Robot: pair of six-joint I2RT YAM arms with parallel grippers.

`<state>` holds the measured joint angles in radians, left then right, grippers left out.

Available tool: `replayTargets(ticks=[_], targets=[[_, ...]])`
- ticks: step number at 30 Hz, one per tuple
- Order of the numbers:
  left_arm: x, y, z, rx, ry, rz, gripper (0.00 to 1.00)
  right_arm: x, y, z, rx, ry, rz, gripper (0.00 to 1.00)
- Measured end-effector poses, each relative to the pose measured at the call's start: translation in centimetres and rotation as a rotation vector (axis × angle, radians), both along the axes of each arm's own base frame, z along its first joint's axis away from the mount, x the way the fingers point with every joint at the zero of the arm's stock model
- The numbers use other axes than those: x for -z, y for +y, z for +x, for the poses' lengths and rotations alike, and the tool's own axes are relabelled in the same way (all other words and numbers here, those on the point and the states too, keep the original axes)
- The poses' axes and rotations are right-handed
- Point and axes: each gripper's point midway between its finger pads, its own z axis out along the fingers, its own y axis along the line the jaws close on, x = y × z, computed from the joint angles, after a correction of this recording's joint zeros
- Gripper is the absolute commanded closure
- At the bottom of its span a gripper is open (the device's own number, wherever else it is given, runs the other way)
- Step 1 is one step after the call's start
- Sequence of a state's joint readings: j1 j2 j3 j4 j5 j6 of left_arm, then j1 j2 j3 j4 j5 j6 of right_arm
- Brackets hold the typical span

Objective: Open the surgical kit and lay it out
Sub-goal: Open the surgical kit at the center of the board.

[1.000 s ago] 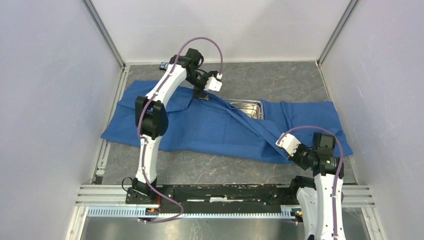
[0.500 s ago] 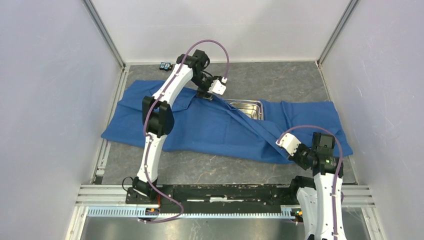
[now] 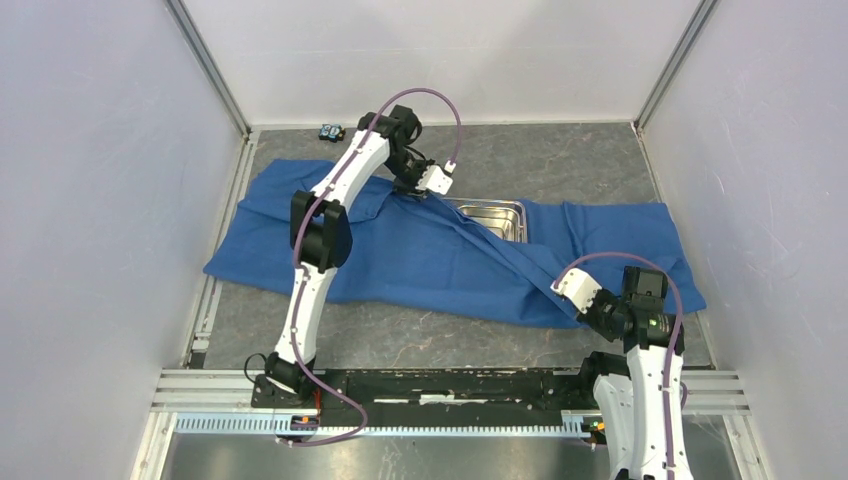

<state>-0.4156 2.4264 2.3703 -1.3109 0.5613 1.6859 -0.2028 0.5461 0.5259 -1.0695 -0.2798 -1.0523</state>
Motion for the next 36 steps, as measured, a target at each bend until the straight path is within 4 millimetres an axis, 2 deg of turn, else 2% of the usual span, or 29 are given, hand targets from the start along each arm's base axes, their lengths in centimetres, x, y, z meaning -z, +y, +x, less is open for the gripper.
replayTargets(ticks=[1,3,5,8,15,20,26,29,32,36], targets=[[0.1,0.1,0.0,-0.001,0.001,0.005,0.68,0.0,0.0,0.0,0.001,-0.001,0.0,1.0],[0.4,0.3,-0.2,-0.002,0.011,0.018,0.87,0.0,0.0,0.1,0.001,-0.003,-0.002,1.0],[0.5,0.5,-0.4,-0.002,0.02,0.028,0.93,0.0,-0.1,0.1,0.002,-0.003,-0.004,1.0],[0.1,0.6,-0.4,-0.004,0.015,0.03,0.97,-0.1,-0.2,0.1,0.007,-0.005,-0.008,1.0],[-0.7,1.0,-0.6,-0.007,0.0,0.043,0.98,-0.3,-0.4,0.5,0.025,-0.014,-0.008,1.0],[-3.5,2.6,-2.1,-0.03,-0.032,0.08,0.98,-1.9,-0.9,1.8,0.056,-0.059,-0.019,1.0],[-9.9,6.5,-6.7,-0.097,-0.117,0.132,0.98,-4.6,-1.6,4.4,0.097,-0.15,-0.023,1.0],[-11.6,8.5,-9.9,-0.134,-0.129,0.158,0.98,-6.3,-1.8,5.6,0.112,-0.205,-0.02,1.0],[-11.8,10.4,-14.0,-0.164,-0.101,0.191,0.98,-8.1,-1.9,6.4,0.122,-0.254,-0.019,1.0],[-10.6,11.7,-19.7,-0.172,-0.064,0.248,0.98,-9.8,-1.9,6.7,0.122,-0.288,-0.022,1.0]])
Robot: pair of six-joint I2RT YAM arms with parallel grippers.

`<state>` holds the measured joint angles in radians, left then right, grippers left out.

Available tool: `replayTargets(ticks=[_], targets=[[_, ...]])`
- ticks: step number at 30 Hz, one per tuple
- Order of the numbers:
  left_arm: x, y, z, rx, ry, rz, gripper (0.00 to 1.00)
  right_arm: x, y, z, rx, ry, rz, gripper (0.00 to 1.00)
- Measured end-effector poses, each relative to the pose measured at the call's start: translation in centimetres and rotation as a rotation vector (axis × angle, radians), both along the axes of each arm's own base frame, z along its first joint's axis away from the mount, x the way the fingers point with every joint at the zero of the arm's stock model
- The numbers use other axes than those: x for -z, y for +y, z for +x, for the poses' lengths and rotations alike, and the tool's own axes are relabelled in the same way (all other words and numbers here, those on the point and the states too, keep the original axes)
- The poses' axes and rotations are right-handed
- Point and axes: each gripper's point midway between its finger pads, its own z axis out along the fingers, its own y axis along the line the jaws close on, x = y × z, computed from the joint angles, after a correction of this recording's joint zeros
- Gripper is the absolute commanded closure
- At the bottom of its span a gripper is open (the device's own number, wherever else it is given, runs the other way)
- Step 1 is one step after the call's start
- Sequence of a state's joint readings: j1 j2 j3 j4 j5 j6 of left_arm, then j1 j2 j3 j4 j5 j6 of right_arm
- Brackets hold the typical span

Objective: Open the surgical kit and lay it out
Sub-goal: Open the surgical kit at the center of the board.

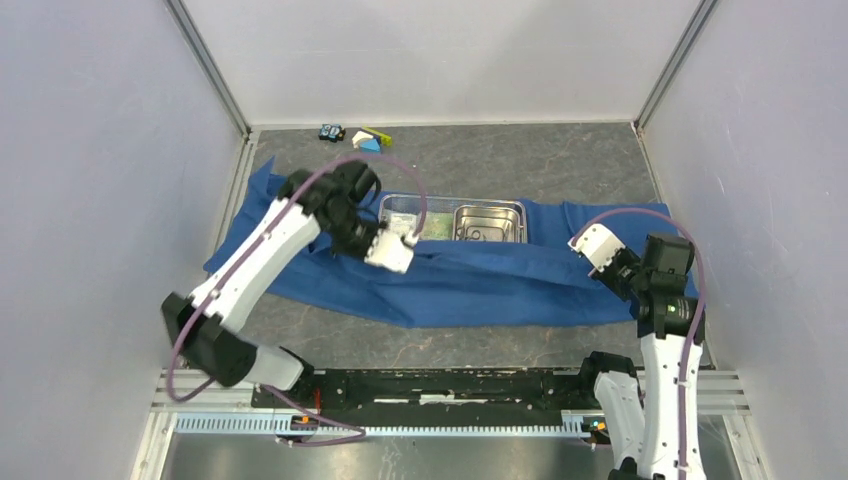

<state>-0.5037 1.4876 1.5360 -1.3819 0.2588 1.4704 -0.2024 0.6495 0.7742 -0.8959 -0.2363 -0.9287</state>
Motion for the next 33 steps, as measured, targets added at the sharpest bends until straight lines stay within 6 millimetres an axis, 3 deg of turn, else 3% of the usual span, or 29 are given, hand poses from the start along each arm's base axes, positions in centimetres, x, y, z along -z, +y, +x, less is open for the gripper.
replayTargets(ticks=[7,13,18,23,29,33], targets=[[1.2,1.0,-9.8,0.004,0.036,0.009,0.98,-0.4,0.3,-2.4,-0.039,0.028,-0.036,1.0],[2.1,1.0,-14.8,-0.057,0.136,-0.042,0.98,0.7,0.5,-5.6,-0.078,0.1,-0.082,1.0],[2.8,0.6,-17.1,-0.1,0.238,-0.044,0.97,0.5,0.0,-7.4,-0.073,0.086,-0.145,1.0],[3.4,0.3,-18.8,-0.124,0.321,-0.041,0.87,0.4,-0.4,-8.0,-0.081,0.081,-0.188,0.99],[5.5,1.5,-20.3,-0.154,0.394,0.03,0.73,1.8,-1.1,-8.2,-0.086,0.154,-0.223,0.85],[6.2,2.1,-20.8,-0.162,0.426,0.078,0.55,2.2,-1.9,-8.2,-0.081,0.208,-0.257,0.73]])
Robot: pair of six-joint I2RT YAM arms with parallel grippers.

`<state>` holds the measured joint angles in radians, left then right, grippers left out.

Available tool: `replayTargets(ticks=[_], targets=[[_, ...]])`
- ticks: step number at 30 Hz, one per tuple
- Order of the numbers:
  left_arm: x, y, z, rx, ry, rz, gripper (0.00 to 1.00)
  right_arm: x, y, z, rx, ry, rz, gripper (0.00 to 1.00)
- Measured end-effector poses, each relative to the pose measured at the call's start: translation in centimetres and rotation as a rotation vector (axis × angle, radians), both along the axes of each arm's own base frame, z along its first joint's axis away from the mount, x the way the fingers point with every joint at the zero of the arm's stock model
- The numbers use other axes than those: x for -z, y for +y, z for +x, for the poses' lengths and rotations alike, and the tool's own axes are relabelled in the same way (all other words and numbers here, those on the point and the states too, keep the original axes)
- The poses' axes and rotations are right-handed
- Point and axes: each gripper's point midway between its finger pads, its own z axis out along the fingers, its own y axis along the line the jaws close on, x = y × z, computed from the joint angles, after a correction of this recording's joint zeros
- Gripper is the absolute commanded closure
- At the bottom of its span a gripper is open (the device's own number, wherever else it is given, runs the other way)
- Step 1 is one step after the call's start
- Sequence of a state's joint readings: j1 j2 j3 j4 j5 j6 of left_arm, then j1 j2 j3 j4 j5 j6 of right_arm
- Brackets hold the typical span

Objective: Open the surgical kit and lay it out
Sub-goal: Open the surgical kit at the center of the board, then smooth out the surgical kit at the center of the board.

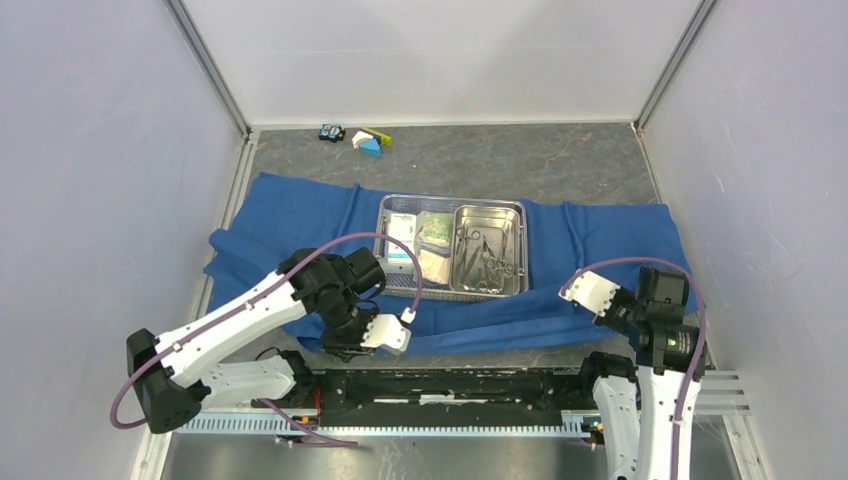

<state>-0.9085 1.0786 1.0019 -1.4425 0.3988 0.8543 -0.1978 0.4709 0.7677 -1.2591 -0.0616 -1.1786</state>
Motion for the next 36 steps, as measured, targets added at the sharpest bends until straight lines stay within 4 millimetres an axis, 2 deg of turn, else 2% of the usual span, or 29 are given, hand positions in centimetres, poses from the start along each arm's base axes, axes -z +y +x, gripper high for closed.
replayTargets(ticks=[4,7,12,15,18,22,25,27,31,34,36], targets=[[0.1,0.7,-0.4,0.004,0.027,0.043,0.17,-0.2,-1.0,-0.2,0.009,0.013,-0.06,0.39],[-0.4,1.4,-0.4,0.001,0.023,0.083,0.02,-0.7,-1.5,-0.1,0.012,0.018,-0.091,0.26],[-2.3,1.0,1.1,-0.002,-0.06,0.062,0.0,-4.1,-1.5,1.1,0.004,-0.056,-0.097,0.18],[-3.3,0.7,2.0,-0.007,-0.112,0.048,0.0,-6.8,-0.8,2.2,-0.019,-0.13,-0.062,0.18],[-4.2,0.4,3.6,-0.046,-0.17,0.024,0.0,-8.1,0.4,3.9,-0.04,-0.173,0.017,0.18],[-5.3,0.6,8.4,-0.272,-0.233,-0.034,0.0,-7.4,1.7,7.3,-0.037,-0.18,0.151,0.19],[-6.2,1.5,14.3,-0.5,-0.264,-0.073,0.01,-5.7,2.6,10.2,-0.009,-0.171,0.268,0.19],[-6.1,2.6,18.6,-0.662,-0.261,-0.088,0.01,-4.3,3.2,12.1,0.01,-0.164,0.348,0.18],[-4.1,5.3,24.8,-0.942,-0.181,-0.085,0.03,-1.2,5.1,14.6,0.04,-0.125,0.478,0.16],[-1.5,7.5,28.0,-1.121,-0.104,-0.056,0.04,0.2,6.9,15.9,0.021,-0.125,0.515,0.17],[0.4,8.9,29.1,-1.201,-0.075,-0.015,0.04,1.4,7.8,16.7,0.016,-0.124,0.522,0.19]])
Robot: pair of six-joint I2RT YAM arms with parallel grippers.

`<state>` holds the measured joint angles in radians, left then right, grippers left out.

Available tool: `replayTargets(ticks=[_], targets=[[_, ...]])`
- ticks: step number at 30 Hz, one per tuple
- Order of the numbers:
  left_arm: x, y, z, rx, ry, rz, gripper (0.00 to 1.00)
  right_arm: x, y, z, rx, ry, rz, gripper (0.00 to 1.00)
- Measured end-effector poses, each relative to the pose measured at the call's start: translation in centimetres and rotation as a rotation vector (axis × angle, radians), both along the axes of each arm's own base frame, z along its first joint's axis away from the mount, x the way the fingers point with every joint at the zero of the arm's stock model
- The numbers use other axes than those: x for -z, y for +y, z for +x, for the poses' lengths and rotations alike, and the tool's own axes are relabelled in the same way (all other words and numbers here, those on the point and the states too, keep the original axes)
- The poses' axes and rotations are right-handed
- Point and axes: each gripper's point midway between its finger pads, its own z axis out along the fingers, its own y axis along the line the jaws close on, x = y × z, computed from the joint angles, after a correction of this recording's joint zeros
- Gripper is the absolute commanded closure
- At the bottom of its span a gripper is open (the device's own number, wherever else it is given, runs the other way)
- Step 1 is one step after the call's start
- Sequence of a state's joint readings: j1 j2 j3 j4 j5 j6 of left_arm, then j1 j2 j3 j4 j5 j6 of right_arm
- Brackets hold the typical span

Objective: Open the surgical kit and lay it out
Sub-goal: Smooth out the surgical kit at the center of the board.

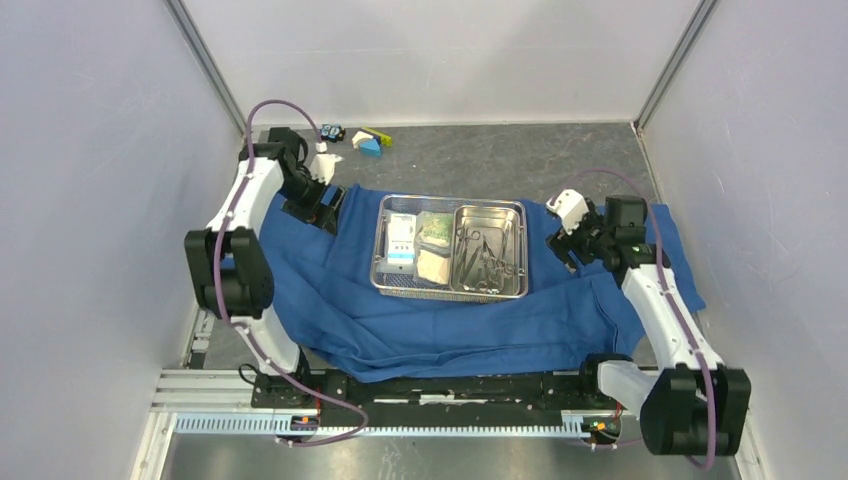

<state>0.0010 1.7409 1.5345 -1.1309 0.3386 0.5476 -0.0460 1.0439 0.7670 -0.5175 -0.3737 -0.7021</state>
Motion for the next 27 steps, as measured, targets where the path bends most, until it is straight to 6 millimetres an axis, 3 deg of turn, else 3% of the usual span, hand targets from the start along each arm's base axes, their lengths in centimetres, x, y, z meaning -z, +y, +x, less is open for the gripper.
replayTargets(ticks=[4,11,20,27], targets=[[2.8,1.7,1.7,-0.078,0.051,0.071,0.04,2.6,-0.2,1.7,0.064,0.033,-0.015,0.21],[4.4,4.2,8.8,-0.245,0.025,0.064,0.03,5.7,-2.3,4.8,0.247,0.064,-0.035,0.16],[8.2,4.8,9.8,-0.499,0.168,-0.128,0.03,7.2,-2.7,7.9,0.393,0.101,0.033,0.1],[9.7,5.5,10.8,-0.645,0.224,-0.221,0.03,9.5,-3.4,9.6,0.485,0.159,0.038,0.1]])
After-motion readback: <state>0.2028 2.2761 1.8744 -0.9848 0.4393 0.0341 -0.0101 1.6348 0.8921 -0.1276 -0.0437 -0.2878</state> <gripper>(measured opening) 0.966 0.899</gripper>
